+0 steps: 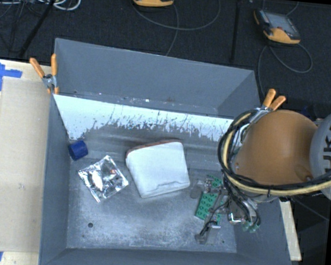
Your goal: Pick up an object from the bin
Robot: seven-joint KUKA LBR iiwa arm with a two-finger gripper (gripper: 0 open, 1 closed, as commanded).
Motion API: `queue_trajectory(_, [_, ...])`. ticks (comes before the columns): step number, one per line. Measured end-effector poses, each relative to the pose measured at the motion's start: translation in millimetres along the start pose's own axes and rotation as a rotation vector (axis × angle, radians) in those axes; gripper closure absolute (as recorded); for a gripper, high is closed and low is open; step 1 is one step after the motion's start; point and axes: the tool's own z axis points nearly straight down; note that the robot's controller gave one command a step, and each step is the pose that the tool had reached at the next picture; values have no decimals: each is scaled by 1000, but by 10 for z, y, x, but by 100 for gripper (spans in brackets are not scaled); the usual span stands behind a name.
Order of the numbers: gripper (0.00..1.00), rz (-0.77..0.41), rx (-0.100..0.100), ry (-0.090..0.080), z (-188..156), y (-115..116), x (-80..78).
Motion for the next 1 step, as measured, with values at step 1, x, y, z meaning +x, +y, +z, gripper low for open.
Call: queue_trajectory(1, [0, -190, 1, -5, 1495, -1040, -351])
